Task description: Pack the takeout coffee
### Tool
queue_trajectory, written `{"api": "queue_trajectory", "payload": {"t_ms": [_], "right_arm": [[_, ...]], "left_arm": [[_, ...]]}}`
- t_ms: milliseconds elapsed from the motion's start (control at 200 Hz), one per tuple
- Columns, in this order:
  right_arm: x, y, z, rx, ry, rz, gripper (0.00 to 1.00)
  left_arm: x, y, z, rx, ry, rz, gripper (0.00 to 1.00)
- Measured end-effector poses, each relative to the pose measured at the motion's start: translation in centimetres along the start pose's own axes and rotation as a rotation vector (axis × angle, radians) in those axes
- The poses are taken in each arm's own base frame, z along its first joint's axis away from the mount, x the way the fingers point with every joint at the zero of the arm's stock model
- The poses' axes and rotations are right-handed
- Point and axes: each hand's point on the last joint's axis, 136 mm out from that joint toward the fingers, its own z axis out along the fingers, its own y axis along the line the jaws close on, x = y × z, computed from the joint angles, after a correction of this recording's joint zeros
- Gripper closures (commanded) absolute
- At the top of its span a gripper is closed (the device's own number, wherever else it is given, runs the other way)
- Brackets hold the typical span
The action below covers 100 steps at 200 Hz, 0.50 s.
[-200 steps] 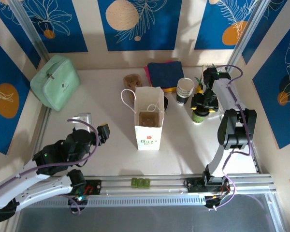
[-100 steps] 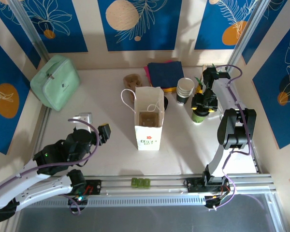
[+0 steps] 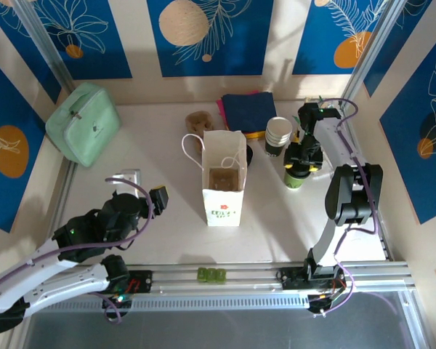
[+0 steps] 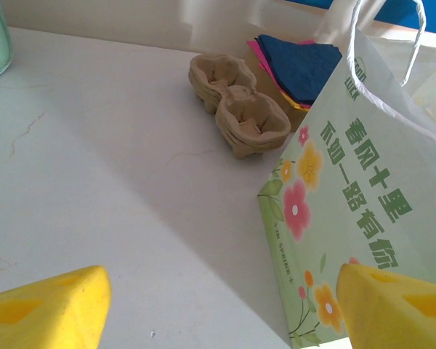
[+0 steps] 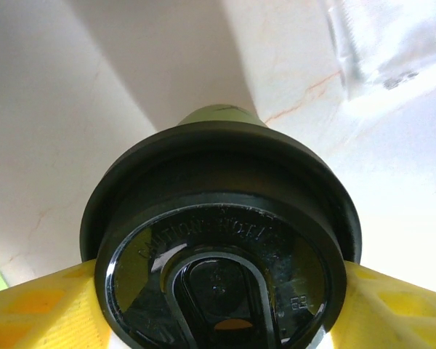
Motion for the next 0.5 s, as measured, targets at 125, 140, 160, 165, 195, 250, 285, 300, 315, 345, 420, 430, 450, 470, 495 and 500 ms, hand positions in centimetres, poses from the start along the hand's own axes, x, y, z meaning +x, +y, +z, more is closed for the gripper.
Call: {"api": "queue_trajectory", "payload": {"t_ms": [125,140,160,165,195,250,285,300,315,345,420,430,450,470,495,500], "right_arm": [[1.6,1.1,-1.0,0.003,0.03,-0.026,0.34],[1.7,1.2,-1.1,0.003,0.03,-0.03,0.34],[1.9,1.4,-1.5,0.002,0.028,-0.035,0.34],[1.9,1.5,-1.5,0.002,0.027,-0.036,0.34],[2.1,1.8,-2.1,0.0,0.02,-0.042,0.34],[2.4,2.5,-3.3,-0.006,-0.003,-0.059,0.34],[2.6,3.0,-4.2,-0.011,-0.019,-0.073,0.34],[2.8,3.2,-4.5,-0.012,-0.023,-0.078,0.34],[2.9,3.4,-4.8,-0.014,-0.029,-0.084,0.34],[3.2,3.8,-5.4,-0.018,-0.038,-0.095,0.34],[3.8,4.8,-7.1,-0.027,-0.063,-0.119,0.35],[3.9,4.9,-7.3,-0.027,-0.066,-0.122,0.35],[4.1,5.1,-7.8,-0.03,-0.072,-0.127,0.35],[4.2,5.3,-8.1,-0.03,-0.076,-0.135,0.35],[4.5,5.7,-8.6,-0.032,-0.083,-0.143,0.35],[4.5,5.8,-8.8,-0.032,-0.085,-0.147,0.35]], "left_arm": [[0.0,0.0,0.0,0.0,0.0,0.0,0.19],[0.0,0.0,0.0,0.0,0.0,0.0,0.19],[0.0,0.0,0.0,0.0,0.0,0.0,0.19],[0.0,0.0,0.0,0.0,0.0,0.0,0.19],[0.0,0.0,0.0,0.001,0.0,0.0,0.19],[0.0,0.0,0.0,0.001,0.0,-0.001,0.19],[-0.1,0.0,-0.1,0.001,-0.001,-0.002,0.19],[-0.1,0.0,-0.1,0.002,-0.002,-0.002,0.19],[-0.1,0.0,-0.1,0.002,-0.002,-0.002,0.19],[-0.1,0.0,-0.1,0.002,-0.002,-0.002,0.19],[-0.1,0.0,-0.1,0.003,-0.003,-0.004,0.19],[-0.1,0.0,-0.1,0.003,-0.003,-0.004,0.19],[-0.2,0.0,-0.1,0.003,-0.004,-0.005,0.19],[-0.2,0.0,-0.2,0.004,-0.004,-0.005,0.19],[-0.2,0.0,-0.2,0.006,-0.006,-0.007,0.19],[-0.2,0.0,-0.2,0.006,-0.006,-0.007,0.19]]}}
